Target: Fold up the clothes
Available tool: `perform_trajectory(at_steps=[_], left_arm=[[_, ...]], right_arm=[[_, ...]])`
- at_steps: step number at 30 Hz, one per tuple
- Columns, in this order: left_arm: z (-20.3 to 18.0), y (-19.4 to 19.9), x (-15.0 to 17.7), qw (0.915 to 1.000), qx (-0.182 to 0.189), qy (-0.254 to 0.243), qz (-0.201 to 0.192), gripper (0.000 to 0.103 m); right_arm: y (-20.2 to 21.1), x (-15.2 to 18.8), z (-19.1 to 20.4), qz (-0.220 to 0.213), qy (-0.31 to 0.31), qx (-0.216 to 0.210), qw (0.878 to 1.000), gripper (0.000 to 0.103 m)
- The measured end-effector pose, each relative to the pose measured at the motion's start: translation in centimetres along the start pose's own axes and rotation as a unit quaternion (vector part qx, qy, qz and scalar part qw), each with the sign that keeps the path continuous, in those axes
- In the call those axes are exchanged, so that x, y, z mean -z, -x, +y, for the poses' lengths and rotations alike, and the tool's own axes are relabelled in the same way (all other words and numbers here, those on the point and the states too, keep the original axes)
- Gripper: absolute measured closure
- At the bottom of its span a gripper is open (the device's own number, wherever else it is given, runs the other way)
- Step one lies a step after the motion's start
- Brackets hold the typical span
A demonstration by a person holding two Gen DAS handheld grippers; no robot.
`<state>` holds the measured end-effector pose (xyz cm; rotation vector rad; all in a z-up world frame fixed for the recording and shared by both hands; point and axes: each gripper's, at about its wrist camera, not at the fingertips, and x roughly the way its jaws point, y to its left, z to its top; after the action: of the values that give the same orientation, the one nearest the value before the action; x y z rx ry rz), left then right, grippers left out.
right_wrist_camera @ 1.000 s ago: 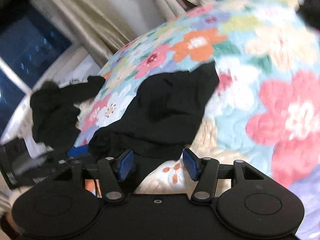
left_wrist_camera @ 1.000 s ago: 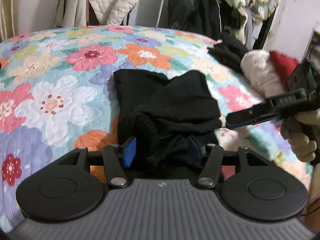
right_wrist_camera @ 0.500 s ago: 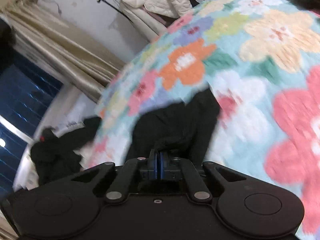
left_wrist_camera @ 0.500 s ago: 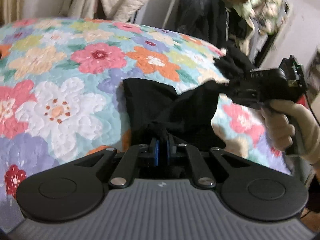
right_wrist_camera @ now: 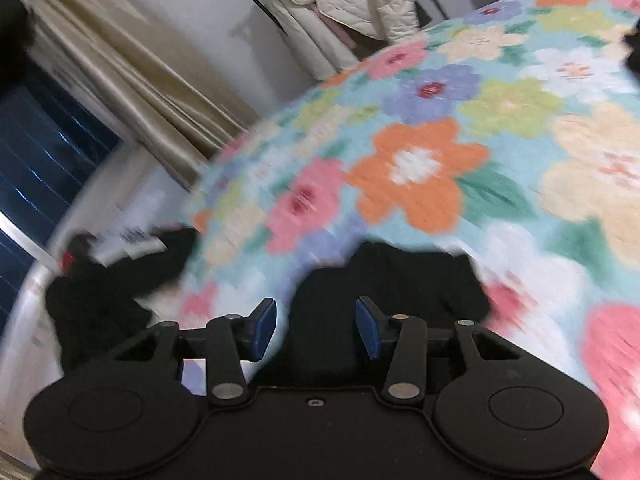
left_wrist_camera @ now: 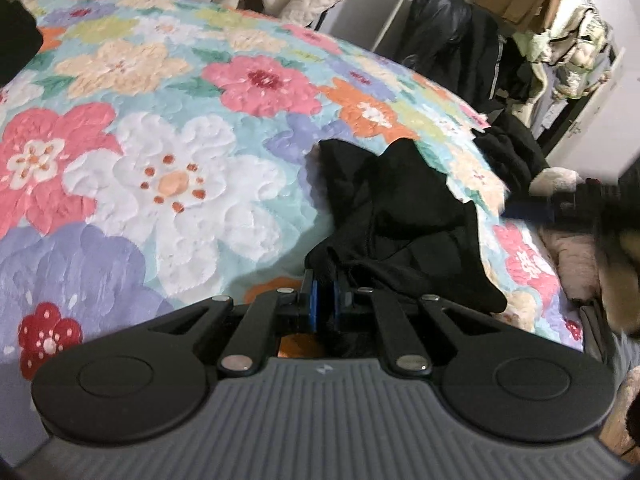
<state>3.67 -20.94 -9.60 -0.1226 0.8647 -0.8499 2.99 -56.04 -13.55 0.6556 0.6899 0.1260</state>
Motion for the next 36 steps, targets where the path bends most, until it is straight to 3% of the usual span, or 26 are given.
perform_trajectory(at_steps=[4, 9, 10, 11, 13, 17, 21, 22, 25, 30, 36], left_arm=[[-0.2, 0.3, 0.1, 0.9999, 0.013, -0.008, -0.002, 0.096], [-0.4, 0.7, 0.3, 0.9998, 0.016, -0.014, -0.003, 0.096], [-0.4, 0.8, 0.3, 0.9998, 0.015, -0.013, -0.004, 0.096], [-0.4, 0.8, 0.2, 0.9998, 0.015, -0.013, -0.004, 0.096], [-0.4, 0.9, 0.2, 0.9998, 0.013, -0.012, -0.005, 0.096], [0.0, 0.8, 0.3, 1.0000, 0.003, -0.008, -0.003, 0.096], [0.4, 0.5, 0.7, 0.9999, -0.007, -0.015, -0.002, 0.096], [0.5, 0.4, 0.7, 0.9998, -0.011, -0.019, -0.002, 0.096], [0.5, 0.0, 1.0, 0.9993, -0.021, -0.030, 0.002, 0.096], [0.1, -0.2, 1.3, 0.9986, -0.031, -0.044, 0.003, 0.096], [-0.2, 0.6, 1.7, 0.9981, -0.037, -0.049, -0.002, 0.096]], right_arm=[[1.7, 4.6, -0.7, 0.029, 0.005, 0.035, 0.999, 0.054], [-0.8, 7.1, -1.6, 0.068, 0.003, 0.035, 0.997, 0.055], [-1.0, 7.2, -1.4, 0.064, 0.012, 0.038, 0.997, 0.072], [-1.1, 7.1, -1.2, 0.066, 0.025, 0.040, 0.997, 0.102], [-1.1, 6.4, -0.9, 0.062, 0.027, 0.043, 0.997, 0.101], [-2.1, 1.6, -1.6, 0.029, -0.040, -0.001, 0.999, 0.101], [-2.5, -2.0, 0.5, 0.028, -0.005, 0.013, 1.000, 0.095], [-2.1, -1.6, 1.0, 0.031, 0.009, 0.022, 0.999, 0.092], [-1.0, 0.1, 2.1, 0.047, 0.046, 0.056, 0.996, 0.062], [-0.5, 3.9, 0.6, 0.087, 0.041, 0.105, 0.990, 0.061], [-1.1, 7.3, -1.8, 0.098, -0.034, 0.100, 0.990, 0.055]])
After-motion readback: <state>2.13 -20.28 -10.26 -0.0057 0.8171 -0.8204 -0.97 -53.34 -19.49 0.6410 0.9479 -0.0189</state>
